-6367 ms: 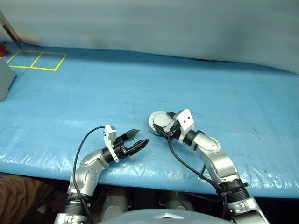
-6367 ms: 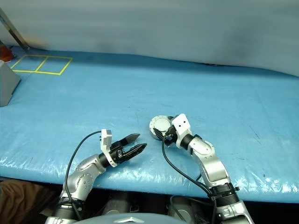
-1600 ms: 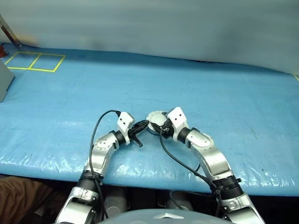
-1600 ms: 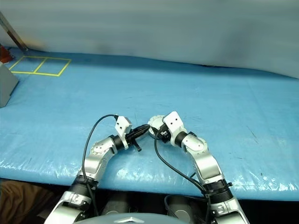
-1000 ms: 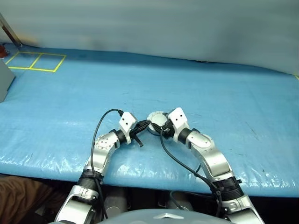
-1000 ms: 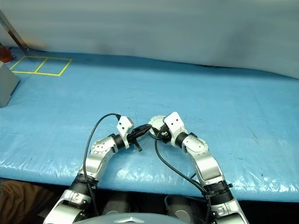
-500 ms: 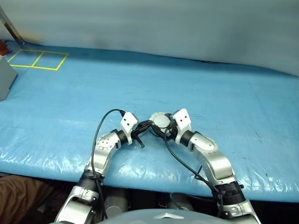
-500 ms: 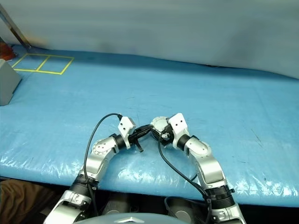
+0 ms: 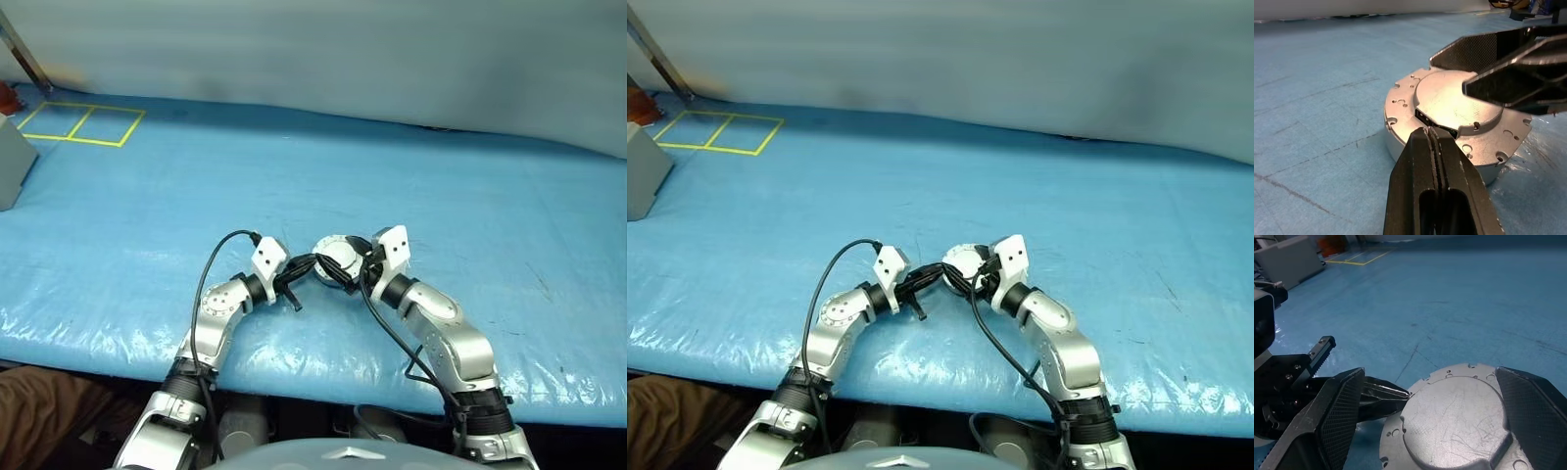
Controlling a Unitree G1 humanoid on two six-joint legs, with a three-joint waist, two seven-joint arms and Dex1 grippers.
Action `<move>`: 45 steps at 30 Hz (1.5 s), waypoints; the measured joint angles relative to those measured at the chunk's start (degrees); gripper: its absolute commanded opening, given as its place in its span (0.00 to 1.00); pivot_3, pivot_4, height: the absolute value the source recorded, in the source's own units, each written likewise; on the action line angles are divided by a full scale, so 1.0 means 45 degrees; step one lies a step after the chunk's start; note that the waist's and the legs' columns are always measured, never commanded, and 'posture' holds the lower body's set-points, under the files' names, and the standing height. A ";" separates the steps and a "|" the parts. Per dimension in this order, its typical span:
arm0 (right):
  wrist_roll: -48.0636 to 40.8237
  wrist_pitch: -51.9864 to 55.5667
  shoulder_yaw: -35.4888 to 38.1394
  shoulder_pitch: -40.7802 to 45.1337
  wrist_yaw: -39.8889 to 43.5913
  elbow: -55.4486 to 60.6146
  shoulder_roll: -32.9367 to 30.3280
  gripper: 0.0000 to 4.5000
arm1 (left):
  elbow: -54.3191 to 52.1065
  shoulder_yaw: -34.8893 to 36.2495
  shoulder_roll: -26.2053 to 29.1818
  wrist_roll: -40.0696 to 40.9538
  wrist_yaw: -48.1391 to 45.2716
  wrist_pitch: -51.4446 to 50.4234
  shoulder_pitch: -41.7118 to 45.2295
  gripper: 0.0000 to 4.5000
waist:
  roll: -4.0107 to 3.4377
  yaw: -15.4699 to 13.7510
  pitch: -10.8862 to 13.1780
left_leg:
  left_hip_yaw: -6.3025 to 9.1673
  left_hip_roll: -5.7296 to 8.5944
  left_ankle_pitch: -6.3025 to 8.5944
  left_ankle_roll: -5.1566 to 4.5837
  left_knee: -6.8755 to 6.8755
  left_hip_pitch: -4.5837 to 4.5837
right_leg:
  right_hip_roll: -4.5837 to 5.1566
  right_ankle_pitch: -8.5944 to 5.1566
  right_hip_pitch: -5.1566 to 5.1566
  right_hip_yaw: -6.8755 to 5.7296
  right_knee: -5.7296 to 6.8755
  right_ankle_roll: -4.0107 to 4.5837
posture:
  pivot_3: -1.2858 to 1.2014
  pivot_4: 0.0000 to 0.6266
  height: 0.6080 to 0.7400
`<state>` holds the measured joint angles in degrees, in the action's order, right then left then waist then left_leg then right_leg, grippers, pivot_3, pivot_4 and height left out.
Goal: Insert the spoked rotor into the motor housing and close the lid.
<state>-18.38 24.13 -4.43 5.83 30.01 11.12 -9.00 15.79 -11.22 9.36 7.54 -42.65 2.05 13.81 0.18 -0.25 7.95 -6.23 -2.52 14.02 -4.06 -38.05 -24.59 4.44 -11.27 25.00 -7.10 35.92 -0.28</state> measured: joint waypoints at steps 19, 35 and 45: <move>-0.0594 -0.0669 0.1165 0.0240 -0.1233 -0.0470 0.1133 0.99 | 0.0002 -0.0011 -0.0029 0.0078 -0.0056 -0.0061 -0.0050 0.00 | -0.0008 -0.0116 0.0006 | 0.0004 0.0003 -0.0004 -0.0006 -0.0004 -0.0013 | -0.0016 0.0001 -0.0058 0.0001 0.0004 -0.0001 | 0.52 0.24 1.00; -0.7017 0.4552 0.5110 0.0388 -0.4043 -0.0396 0.1525 0.99 | -0.0016 -0.0010 -0.0046 0.0087 -0.0096 -0.0042 -0.0105 0.00 | -0.0018 -0.0124 0.0006 | 0.0007 0.0005 -0.0005 -0.0008 -0.0005 -0.0003 | -0.0017 0.0002 -0.0077 0.0006 0.0010 -0.0002 | 0.52 0.24 1.00; -0.9162 0.6407 0.5733 0.0027 -0.4722 -0.1248 0.1558 0.99 | -0.0095 -0.0011 -0.0034 0.0085 -0.0097 0.0014 -0.0249 0.00 | -0.0022 -0.0112 0.0004 | 0.0006 0.0005 -0.0005 -0.0012 -0.0012 0.0006 | -0.0024 0.0008 -0.0086 0.0012 0.0012 -0.0012 | 0.52 0.24 1.00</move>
<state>-59.61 52.97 21.37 5.95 8.76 5.50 -1.99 15.37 -11.27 9.21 7.92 -43.08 2.11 12.69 0.08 -0.75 7.96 -6.20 -2.50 14.00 -4.12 -38.11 -24.56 4.33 -11.24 24.61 -7.05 35.98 -0.33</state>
